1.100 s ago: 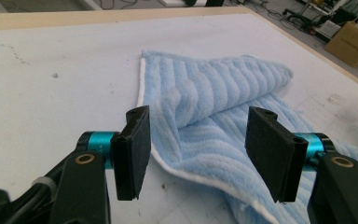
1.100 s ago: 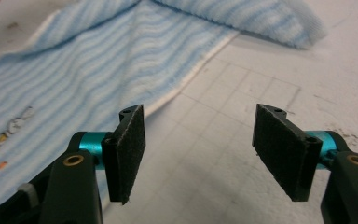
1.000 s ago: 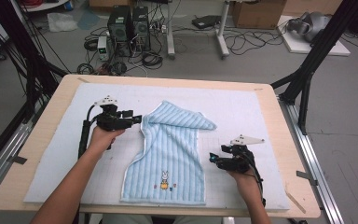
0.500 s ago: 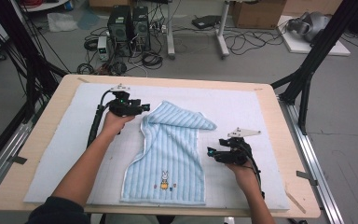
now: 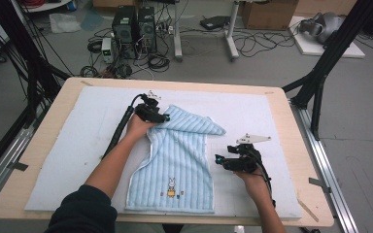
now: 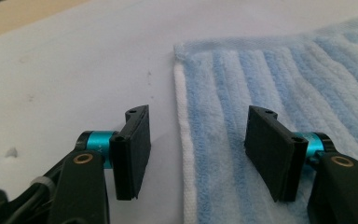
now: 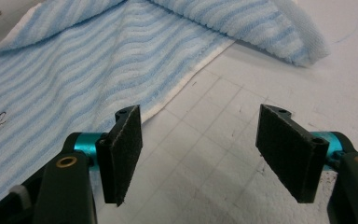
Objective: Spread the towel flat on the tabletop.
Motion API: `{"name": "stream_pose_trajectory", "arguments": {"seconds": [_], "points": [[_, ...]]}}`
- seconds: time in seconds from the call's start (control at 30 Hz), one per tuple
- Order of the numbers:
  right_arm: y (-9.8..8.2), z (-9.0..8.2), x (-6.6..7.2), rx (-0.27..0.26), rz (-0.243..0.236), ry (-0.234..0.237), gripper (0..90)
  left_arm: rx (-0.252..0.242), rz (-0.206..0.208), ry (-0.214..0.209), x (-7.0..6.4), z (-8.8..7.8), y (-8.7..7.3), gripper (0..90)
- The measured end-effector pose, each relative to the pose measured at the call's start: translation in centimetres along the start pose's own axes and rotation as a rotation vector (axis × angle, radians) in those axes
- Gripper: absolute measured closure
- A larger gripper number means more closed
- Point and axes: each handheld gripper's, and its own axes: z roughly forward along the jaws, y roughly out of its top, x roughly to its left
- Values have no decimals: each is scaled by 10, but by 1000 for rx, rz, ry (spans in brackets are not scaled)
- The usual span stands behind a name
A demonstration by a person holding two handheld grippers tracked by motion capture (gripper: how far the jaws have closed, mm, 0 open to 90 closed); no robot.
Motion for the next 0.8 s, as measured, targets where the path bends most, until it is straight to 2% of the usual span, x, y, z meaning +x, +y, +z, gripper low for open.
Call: {"name": "stream_pose_trajectory", "arguments": {"seconds": [0.03, 0.07, 0.13, 0.17, 0.23, 0.3, 0.4, 0.43, 0.53, 0.57, 0.6, 0.67, 0.73, 0.77, 0.8], "points": [[0, 0, 0, 3, 1, 0, 308, -4, 11, 1, -1, 0, 0, 429], [0, 1, -1, 5, 0, 1, 308, -9, 25, -22, -1, 0, 0, 492], [0, 3, 0, 11, 0, 4, 308, -16, 54, -77, -4, -1, 0, 729], [0, 3, 0, 14, 0, 4, 309, -19, 43, -98, -4, 0, 0, 829], [0, 3, 1, 14, -5, 8, 308, -29, -5, -121, 1, 0, -1, 851], [0, 2, 1, 8, -1, 9, 309, -45, -49, -121, 8, -2, -2, 857], [-1, 1, 0, 2, 8, 9, 308, -109, -185, -79, 23, -8, -4, 857], [-1, 1, 0, 3, 10, 11, 308, -139, -231, -48, 28, -11, -4, 857], [-1, 1, 0, 4, 12, 12, 308, -189, -287, 24, 35, -19, -3, 856], [-1, 1, 0, 4, 12, 11, 309, -203, -301, 53, 37, -22, -3, 855], [-1, 1, 0, 6, 12, 12, 309, -203, -296, 103, 39, -25, -2, 854], [-2, 1, 0, 7, 14, 12, 309, -197, -290, 165, 44, -29, -5, 853], [-2, 1, 0, 6, 14, 12, 308, -170, -286, 199, 49, -30, -11, 834], [-2, 1, 0, 6, 13, 12, 308, -153, -287, 203, 51, -30, -14, 773], [-2, 1, 0, 6, 14, 12, 308, -131, -298, 210, 54, -29, -17, 671]]}}
